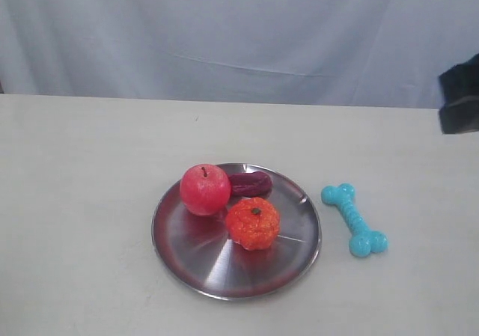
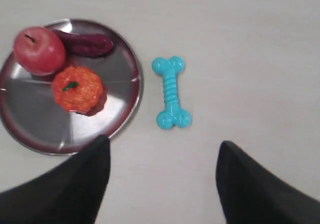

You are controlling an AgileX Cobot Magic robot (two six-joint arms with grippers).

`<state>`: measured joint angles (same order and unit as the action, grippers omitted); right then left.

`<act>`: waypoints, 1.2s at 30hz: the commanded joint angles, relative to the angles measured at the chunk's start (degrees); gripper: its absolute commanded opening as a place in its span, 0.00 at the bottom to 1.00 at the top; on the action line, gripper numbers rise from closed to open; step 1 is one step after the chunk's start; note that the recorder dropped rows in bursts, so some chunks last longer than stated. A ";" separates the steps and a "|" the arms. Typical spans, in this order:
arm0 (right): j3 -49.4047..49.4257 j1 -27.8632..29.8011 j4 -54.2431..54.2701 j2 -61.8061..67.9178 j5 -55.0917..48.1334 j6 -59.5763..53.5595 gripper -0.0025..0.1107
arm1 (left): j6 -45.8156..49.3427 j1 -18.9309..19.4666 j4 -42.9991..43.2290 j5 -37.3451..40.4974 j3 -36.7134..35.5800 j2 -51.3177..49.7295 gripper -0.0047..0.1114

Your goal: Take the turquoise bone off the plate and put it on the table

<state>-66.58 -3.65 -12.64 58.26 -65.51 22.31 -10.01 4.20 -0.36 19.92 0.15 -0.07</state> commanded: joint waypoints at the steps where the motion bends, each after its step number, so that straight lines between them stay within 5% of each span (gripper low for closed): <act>1: 0.04 -3.00 0.72 -12.42 -3.11 3.26 0.27 | -0.11 0.26 0.36 -0.31 -0.15 0.07 0.04; 5: 0.04 -3.49 1.21 -21.59 -2.85 5.07 0.02 | -0.11 0.26 0.36 -0.31 -0.15 0.07 0.04; 26: 0.04 -3.49 -0.89 -32.29 -2.38 3.89 0.02 | -0.11 0.26 0.36 -0.31 -0.15 0.07 0.04; 30: 3.61 3.87 3.91 -37.71 0.62 3.76 0.02 | -0.11 0.26 0.36 -0.31 -0.15 0.07 0.04; 33: 14.87 13.38 11.18 -46.73 9.91 1.03 0.02 | -0.11 0.26 0.36 -0.31 -0.15 0.07 0.04; 36: 24.99 16.94 14.01 -51.53 18.72 -4.29 0.02 | -0.11 0.26 0.36 -0.31 -0.15 0.07 0.04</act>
<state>-47.67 11.21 -0.61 9.62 -53.31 21.98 -10.01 4.20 -0.36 19.92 0.15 -0.07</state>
